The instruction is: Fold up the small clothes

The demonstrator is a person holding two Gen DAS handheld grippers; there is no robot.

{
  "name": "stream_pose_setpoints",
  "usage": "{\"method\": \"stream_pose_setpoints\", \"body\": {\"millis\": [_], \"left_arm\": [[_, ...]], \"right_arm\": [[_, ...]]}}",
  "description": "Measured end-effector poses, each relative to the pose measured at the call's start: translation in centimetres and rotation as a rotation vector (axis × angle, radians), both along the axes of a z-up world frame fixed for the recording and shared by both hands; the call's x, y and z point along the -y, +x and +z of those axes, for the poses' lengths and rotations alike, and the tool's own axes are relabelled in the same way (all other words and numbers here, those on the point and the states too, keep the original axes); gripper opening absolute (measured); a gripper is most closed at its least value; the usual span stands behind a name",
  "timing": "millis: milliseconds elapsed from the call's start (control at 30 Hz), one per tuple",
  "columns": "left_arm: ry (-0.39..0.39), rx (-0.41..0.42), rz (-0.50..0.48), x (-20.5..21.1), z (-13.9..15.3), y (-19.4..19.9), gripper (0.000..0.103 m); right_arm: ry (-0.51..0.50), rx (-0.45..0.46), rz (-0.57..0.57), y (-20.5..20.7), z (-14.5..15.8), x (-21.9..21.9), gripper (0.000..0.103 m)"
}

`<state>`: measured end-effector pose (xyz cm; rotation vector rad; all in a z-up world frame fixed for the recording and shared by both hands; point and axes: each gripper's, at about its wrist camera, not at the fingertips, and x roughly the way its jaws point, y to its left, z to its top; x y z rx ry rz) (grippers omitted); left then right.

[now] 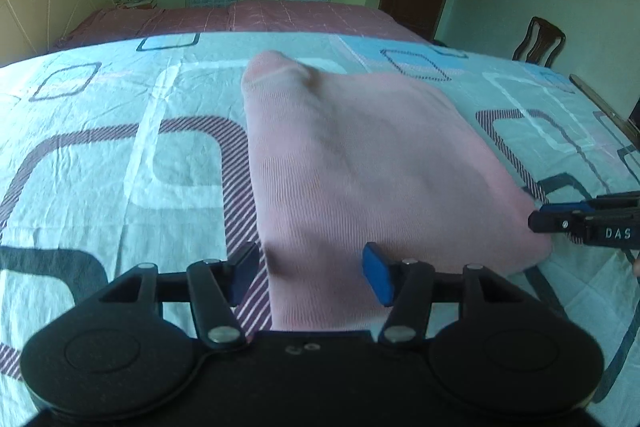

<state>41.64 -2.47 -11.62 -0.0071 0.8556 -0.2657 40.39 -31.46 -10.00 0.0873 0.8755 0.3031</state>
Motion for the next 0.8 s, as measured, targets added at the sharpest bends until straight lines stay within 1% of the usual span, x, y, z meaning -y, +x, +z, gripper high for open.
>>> {"method": "stream_pose_setpoints", "body": {"millis": [67, 100, 133, 167, 267, 333, 367, 400, 500, 533, 600, 633, 700, 800], "left_arm": [[0.0, -0.038, 0.003, -0.2, -1.2, -0.4, 0.055], [-0.008, -0.051, 0.009, -0.3, -1.6, -0.5, 0.056], [-0.018, -0.049, 0.018, -0.4, -1.8, -0.8, 0.056], [-0.016, -0.046, 0.019, -0.3, -1.8, -0.9, 0.056], [-0.01, -0.046, 0.021, -0.3, -1.7, -1.3, 0.057], [-0.004, -0.049, 0.026, -0.5, -1.6, -1.6, 0.063], [-0.001, -0.049, 0.033, -0.6, -1.5, -1.8, 0.068], [0.001, -0.042, 0.042, -0.7, -1.3, -2.0, 0.07], [-0.032, 0.023, 0.072, -1.5, -0.1, -2.6, 0.076], [-0.057, 0.049, 0.088, -2.0, 0.4, -2.5, 0.079], [-0.099, 0.064, 0.105, -2.8, 0.9, -1.7, 0.08], [-0.118, 0.059, 0.114, -3.1, 1.1, -0.8, 0.08], [-0.152, 0.042, 0.109, -3.5, 1.3, 0.7, 0.081], [-0.185, 0.02, 0.08, -3.4, 1.3, 3.2, 0.08]], "right_arm": [[-0.042, -0.059, 0.011, 0.1, -1.5, -0.3, 0.024], [-0.029, -0.082, 0.003, 0.2, -2.3, -0.1, 0.024], [0.002, -0.081, -0.015, 0.1, -2.4, 0.4, 0.024], [0.013, -0.084, -0.023, 0.1, -2.4, 0.6, 0.024], [-0.003, -0.082, -0.017, -0.1, -2.2, 0.4, 0.024], [-0.004, -0.087, -0.008, -0.3, -2.0, 0.5, 0.024], [0.007, -0.082, -0.014, -0.4, -1.8, 0.7, 0.024], [0.026, -0.066, -0.025, -0.7, -1.4, 1.0, 0.024], [0.113, -0.011, -0.069, -1.2, -0.4, 2.4, 0.024], [0.149, -0.005, -0.094, -1.0, -0.2, 2.9, 0.027], [0.206, 0.007, -0.148, -0.1, 0.1, 4.0, 0.076], [0.241, 0.008, -0.162, 0.5, 0.1, 4.4, 0.077], [0.305, -0.022, -0.178, 2.0, 0.0, 5.2, 0.077], [0.334, -0.037, -0.18, 3.8, -0.3, 5.6, 0.076]]}}
